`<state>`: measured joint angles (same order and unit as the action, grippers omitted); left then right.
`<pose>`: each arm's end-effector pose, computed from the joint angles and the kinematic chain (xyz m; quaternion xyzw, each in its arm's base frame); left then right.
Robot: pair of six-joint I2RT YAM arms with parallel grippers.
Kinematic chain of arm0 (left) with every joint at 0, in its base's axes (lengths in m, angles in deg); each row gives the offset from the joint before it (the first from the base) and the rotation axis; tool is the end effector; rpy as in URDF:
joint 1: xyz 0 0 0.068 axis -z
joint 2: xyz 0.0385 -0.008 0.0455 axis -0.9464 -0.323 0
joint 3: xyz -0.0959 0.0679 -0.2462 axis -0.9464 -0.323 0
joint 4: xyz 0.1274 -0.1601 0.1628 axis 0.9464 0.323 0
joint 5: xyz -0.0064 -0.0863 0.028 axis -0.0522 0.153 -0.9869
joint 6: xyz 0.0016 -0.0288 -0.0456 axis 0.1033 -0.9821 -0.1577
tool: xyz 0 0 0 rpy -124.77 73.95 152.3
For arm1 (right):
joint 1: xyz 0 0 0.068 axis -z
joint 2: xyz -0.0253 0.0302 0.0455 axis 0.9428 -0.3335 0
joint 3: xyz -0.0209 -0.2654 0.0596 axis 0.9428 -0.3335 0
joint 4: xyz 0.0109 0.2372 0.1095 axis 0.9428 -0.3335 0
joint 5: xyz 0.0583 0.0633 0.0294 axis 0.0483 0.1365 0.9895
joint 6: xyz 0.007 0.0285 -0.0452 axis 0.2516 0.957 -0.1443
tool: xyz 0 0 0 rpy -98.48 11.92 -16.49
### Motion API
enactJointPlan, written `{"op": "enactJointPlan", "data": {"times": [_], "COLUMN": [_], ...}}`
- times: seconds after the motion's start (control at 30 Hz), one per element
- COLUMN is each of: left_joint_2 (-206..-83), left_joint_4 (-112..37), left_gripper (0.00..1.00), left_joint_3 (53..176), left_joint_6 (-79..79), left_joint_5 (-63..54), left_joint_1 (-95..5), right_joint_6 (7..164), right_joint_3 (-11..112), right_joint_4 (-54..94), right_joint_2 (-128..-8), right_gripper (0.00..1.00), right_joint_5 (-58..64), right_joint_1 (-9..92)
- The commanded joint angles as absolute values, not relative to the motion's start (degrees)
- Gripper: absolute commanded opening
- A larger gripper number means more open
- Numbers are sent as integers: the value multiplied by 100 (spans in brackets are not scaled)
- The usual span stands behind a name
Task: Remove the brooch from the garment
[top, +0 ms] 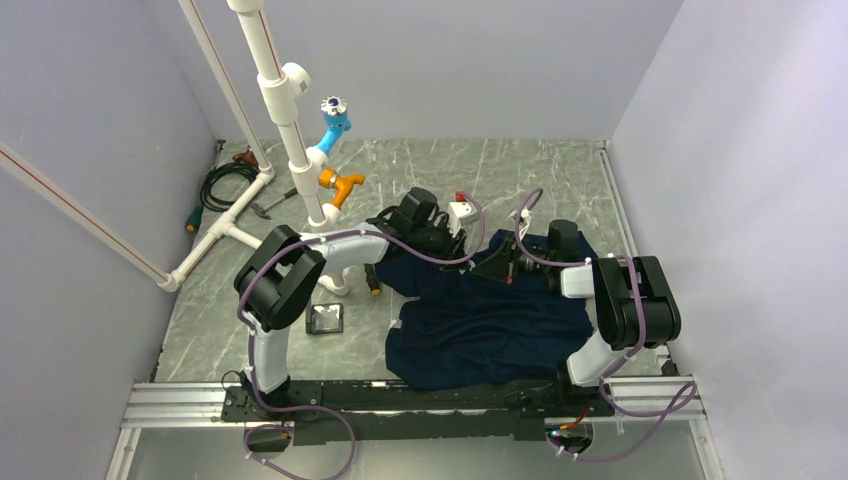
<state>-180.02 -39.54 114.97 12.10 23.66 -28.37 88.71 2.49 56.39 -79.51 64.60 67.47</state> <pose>0.3002 -0.3066 0.1950 0.4471 0.7280 -0.4155 0.3122 0.2632 0.0474 0.1385 -0.2448 0.7250 0.5343 0.3591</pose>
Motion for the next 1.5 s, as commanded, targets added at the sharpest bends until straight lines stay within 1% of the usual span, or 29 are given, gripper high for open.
{"op": "enactJointPlan", "data": {"times": [0.0, 0.3, 0.4, 0.5, 0.63, 0.87, 1.0, 1.1, 1.33, 1.47], "left_joint_2": [-18013, -17987, -17996, -17976, -17919, -17886, -17817, -17721, -17531, -17489], "left_joint_4": [-3797, -3636, -3585, -3581, -3641, -3320, -3358, -3467, -3798, -3937], "left_gripper": [26, 26, 22, 21, 26, 30, 37, 40, 42, 40], "left_joint_3": [11684, 11682, 11705, 11705, 11657, 11776, 11710, 11618, 11441, 11365], "left_joint_6": [1472, 1604, 1614, 1632, 1708, 1801, 1794, 1793, 1698, 1752], "left_joint_5": [1914, 1870, 1927, 2057, 2168, 1923, 1956, 2060, 2564, 2886], "left_joint_1": [-2853, -2862, -2875, -2875, -2873, -2879, -2890, -2905, -3050, -3107], "right_joint_6": [8805, 8856, 8876, 8880, 8884, 8949, 8954, 8949, 8939, 8936], "right_joint_3": [205, 184, 170, 170, 153, 135, 118, 126, 120, 109], "right_joint_4": [6038, 6105, 6135, 6136, 6162, 6227, 6239, 6234, 6245, 6265], "right_joint_2": [-7766, -7766, -7766, -7766, -7748, -7740, -7722, -7730, -7715, -7704], "right_gripper": [0, 0, 0, 0, 0, 0, 0, 0, 0, 0], "right_joint_5": [6782, 6710, 6680, 6675, 6632, 6570, 6543, 6529, 6502, 6521], "right_joint_1": [6732, 6742, 6746, 6756, 6761, 6787, 6797, 6796, 6796, 6797]}}
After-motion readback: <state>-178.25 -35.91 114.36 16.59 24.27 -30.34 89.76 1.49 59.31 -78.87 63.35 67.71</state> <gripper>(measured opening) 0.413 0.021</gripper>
